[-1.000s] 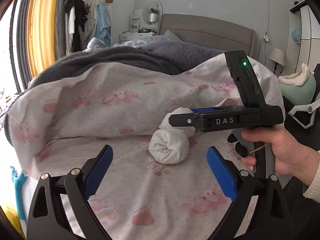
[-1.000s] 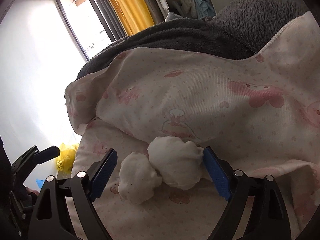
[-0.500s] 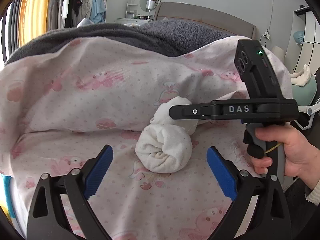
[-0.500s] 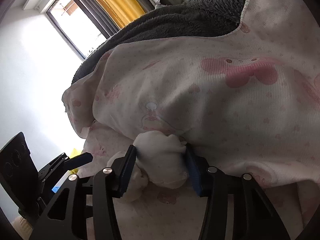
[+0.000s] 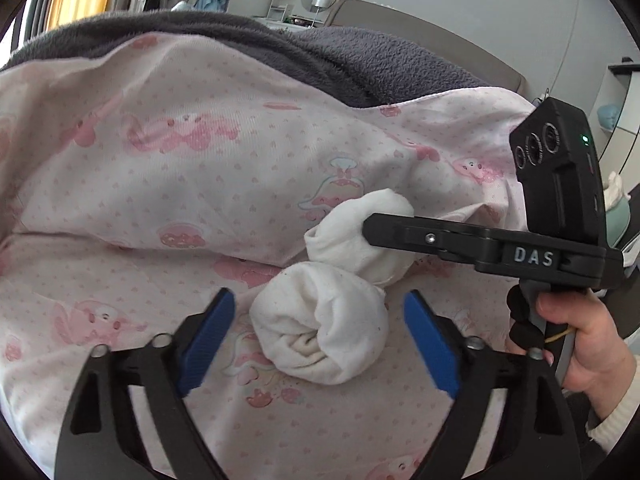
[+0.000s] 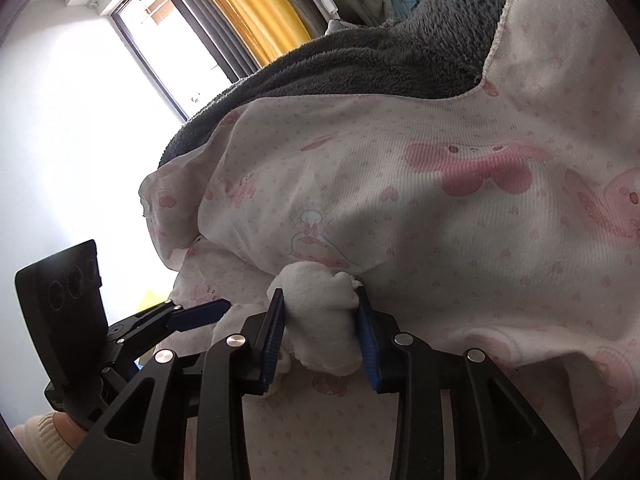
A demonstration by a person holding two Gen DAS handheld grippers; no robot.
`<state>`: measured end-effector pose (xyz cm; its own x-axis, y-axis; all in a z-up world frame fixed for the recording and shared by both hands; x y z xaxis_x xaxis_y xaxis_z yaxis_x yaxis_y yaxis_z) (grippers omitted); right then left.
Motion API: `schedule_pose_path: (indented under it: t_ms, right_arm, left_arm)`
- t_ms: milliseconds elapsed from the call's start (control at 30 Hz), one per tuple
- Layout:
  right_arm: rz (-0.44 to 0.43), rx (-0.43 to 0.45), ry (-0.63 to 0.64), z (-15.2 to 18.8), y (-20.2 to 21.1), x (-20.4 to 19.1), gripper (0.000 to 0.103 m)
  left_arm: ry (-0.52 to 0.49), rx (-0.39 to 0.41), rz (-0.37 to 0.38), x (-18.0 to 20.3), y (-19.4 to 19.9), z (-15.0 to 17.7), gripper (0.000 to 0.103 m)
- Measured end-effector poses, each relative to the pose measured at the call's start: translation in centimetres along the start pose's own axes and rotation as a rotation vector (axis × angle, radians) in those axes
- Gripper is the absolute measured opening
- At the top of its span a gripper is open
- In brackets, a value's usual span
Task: Collect trash
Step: 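Close the right tool on one tissue ball while the left tool closes on another, then carry the tissue balls in both tools over the black bin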
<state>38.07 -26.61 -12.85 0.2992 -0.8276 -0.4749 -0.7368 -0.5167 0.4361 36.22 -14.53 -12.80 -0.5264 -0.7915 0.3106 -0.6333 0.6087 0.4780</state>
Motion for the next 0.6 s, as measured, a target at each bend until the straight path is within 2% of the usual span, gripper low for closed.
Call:
schedule_pose_path:
  t_ms: [67,300,367,467,600]
  right_arm:
    - [-0.001,0.000,-0.002,0.0,0.1,0.1,0.035]
    - [-0.001,0.008,0.001,-0.2,0.6,0.1,0.034]
    - [0.002,0.009,-0.001,-0.1,0.7,0.1,0.034]
    - [0.007,0.008,0.005,0.0,0.7,-0.2,0.034]
    - [0.015,0.028,0.020,-0.3,1.2,-1.2,0.034]
  left_arm:
    - [0.009,-0.010,0.003,0.1,-0.3,0.2,0.076]
    - [0.043,-0.031,0.002,0.0,-0.7,0.6,0.068]
    - [0.056,-0.035,0.001,-0.1,-0.5,0.7,0.062]
    - [0.067,-0.028,-0.009,-0.3,0.2,0.9,0.054]
    - [0.060,-0.009,-0.025,-0.2,1.3,0.9,0.048]
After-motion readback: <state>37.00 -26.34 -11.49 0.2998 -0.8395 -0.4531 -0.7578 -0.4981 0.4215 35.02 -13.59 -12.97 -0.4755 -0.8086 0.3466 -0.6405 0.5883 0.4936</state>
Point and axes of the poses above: each gripper's, at about its wrist camera, not at the fingertips, and y roughly against the way its jaws point, x to its right, z to its underside, the point moved 5 cm from there along -y, roughly the way its jaws point, and after that the axes turned 14 degrees about x, right-handed, at the moved point
